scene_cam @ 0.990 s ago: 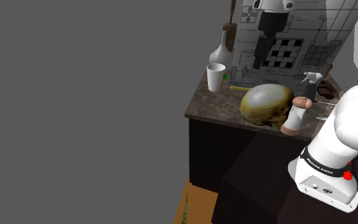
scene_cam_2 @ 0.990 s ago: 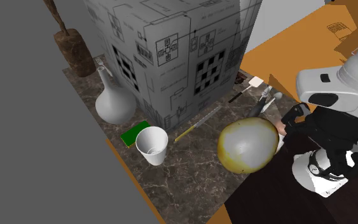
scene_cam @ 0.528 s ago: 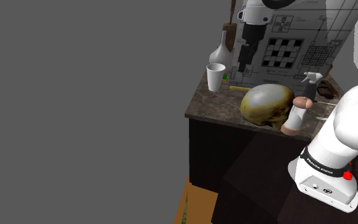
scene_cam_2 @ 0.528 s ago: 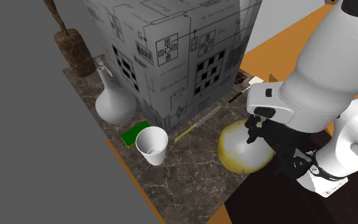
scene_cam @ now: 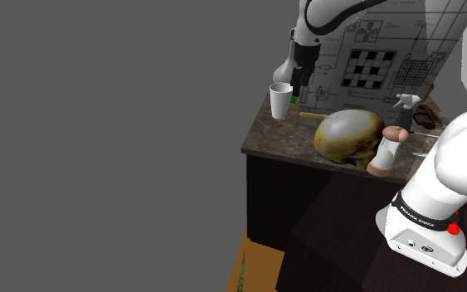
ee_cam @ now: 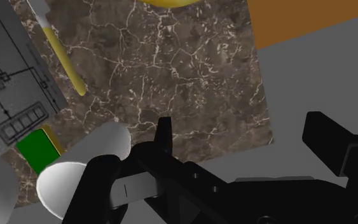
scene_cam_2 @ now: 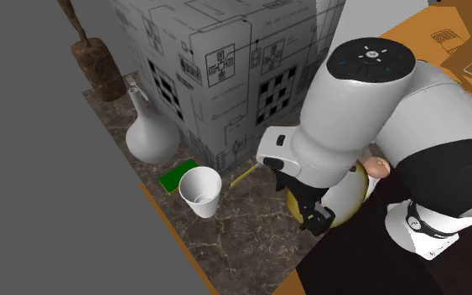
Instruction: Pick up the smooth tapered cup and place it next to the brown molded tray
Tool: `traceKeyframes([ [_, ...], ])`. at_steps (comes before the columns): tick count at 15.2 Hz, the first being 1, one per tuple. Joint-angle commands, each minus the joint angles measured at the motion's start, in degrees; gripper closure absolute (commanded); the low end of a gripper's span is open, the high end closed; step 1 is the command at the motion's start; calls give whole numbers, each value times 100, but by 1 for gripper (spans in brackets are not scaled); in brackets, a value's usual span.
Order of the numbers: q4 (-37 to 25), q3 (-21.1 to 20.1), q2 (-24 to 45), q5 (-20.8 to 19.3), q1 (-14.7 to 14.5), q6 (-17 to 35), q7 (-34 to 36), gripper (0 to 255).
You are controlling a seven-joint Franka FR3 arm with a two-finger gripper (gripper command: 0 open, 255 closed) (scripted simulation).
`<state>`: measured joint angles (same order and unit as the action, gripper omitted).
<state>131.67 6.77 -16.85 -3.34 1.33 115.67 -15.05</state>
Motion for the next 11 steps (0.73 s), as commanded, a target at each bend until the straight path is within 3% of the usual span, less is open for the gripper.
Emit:
traceKeyframes([
  [1, -288, 72, 455, -64, 45, 200, -98, 0],
  [11, -1929, 262, 2571, -216, 217, 835, -374, 0],
])
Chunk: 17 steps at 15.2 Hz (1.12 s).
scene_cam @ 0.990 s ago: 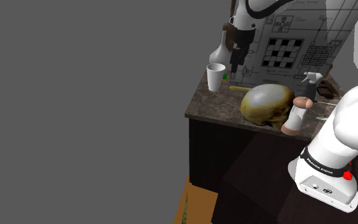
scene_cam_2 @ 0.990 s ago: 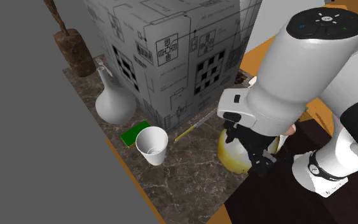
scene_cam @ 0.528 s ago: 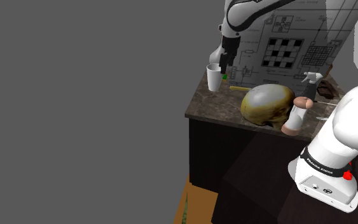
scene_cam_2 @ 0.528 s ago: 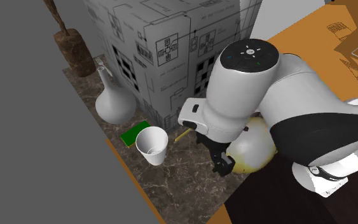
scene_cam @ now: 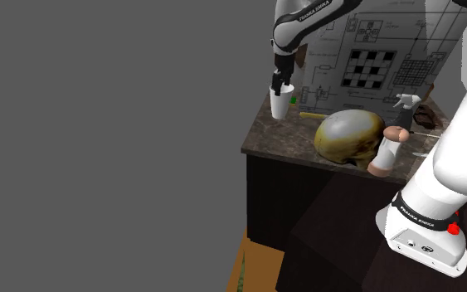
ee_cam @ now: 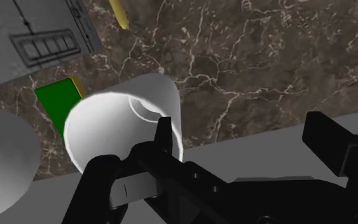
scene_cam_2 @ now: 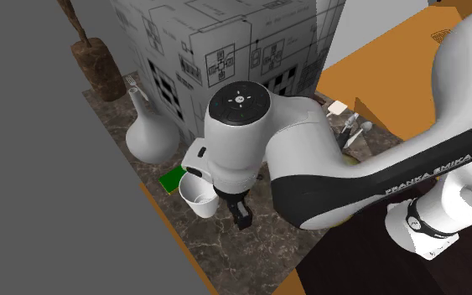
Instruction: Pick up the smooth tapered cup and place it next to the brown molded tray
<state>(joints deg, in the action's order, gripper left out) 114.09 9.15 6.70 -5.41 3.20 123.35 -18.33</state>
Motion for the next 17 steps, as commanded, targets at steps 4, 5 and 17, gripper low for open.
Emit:
traceKeyframes([
  [4, -1041, 72, 1080, -21, 126, 131, -151, 0],
  [5, -1079, 73, 1115, -22, 131, 131, -155, 0],
  [17, -910, 76, 1420, 10, 186, 608, -176, 0],
])
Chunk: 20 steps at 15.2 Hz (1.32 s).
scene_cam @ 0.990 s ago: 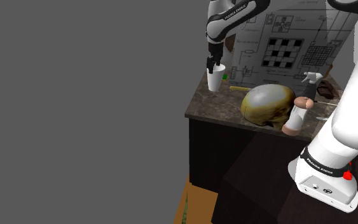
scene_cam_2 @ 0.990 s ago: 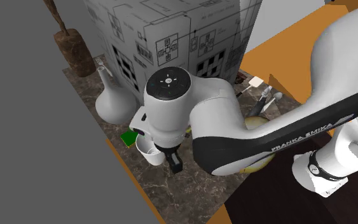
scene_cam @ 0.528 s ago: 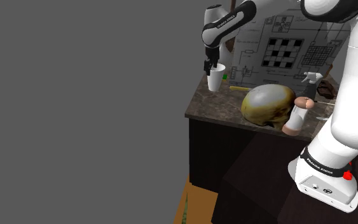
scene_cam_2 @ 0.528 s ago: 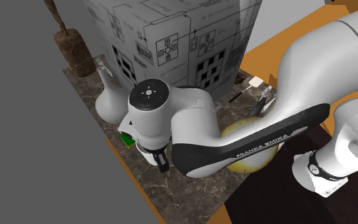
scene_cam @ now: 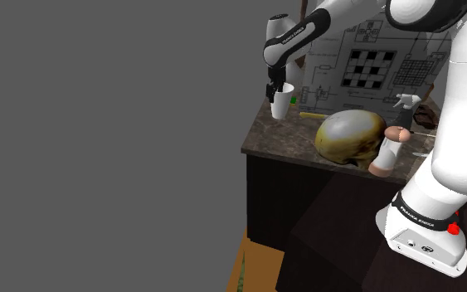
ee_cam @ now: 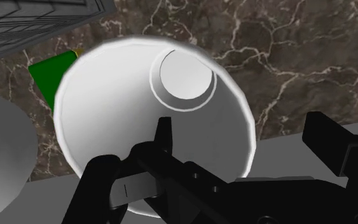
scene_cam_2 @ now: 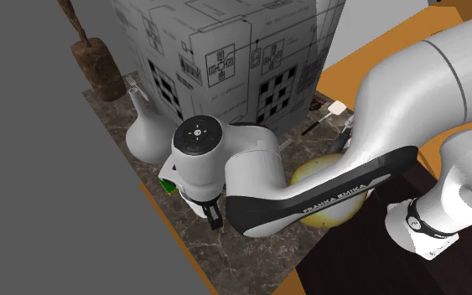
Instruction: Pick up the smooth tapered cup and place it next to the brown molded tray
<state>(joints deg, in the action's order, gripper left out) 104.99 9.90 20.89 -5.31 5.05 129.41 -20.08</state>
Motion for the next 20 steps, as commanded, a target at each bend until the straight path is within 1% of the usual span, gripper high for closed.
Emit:
traceKeyframes([
  [1, 0, 0, 1, 0, 1, 2, -1, 0],
  [3, 0, 0, 1, 0, 1, 1, -1, 0],
  [4, 0, 0, 1, 0, 1, 1, -1, 255],
  [13, 0, 0, 1, 0, 1, 2, -1, 255],
  [20, -217, 9, -242, -12, -14, -454, -38, 255],
])
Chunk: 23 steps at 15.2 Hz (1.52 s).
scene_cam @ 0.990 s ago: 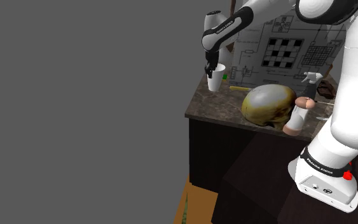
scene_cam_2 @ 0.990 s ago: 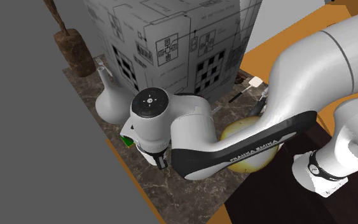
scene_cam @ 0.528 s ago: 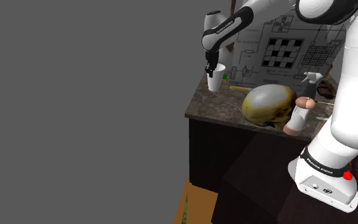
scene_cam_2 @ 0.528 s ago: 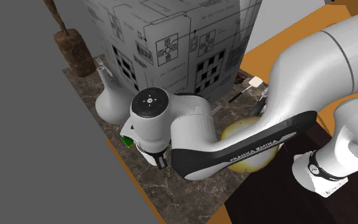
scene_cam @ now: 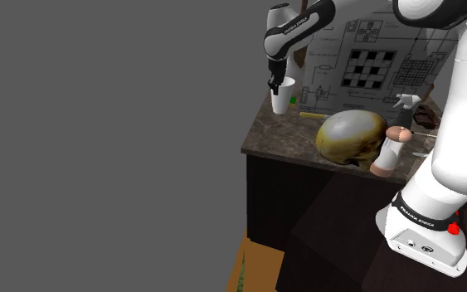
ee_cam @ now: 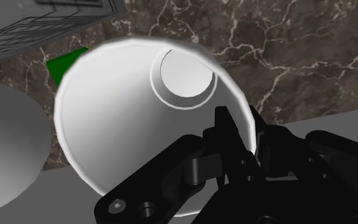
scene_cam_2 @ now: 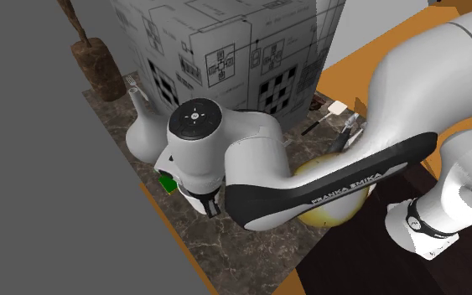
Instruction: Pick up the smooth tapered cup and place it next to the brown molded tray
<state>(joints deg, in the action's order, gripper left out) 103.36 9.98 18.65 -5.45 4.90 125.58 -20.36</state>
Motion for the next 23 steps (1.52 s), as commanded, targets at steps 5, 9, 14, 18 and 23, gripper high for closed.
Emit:
traceKeyframes([
  [5, -249, 5, -162, -4, -7, -407, -38, 255],
  [9, -429, 8, -258, -6, -12, -681, -63, 255],
  [14, -687, 10, -353, -6, -17, -1031, -96, 255],
  [18, -920, 11, -408, -4, -19, -1318, -124, 255],
  [23, -1249, 13, -449, 3, -20, -1685, -163, 255],
])
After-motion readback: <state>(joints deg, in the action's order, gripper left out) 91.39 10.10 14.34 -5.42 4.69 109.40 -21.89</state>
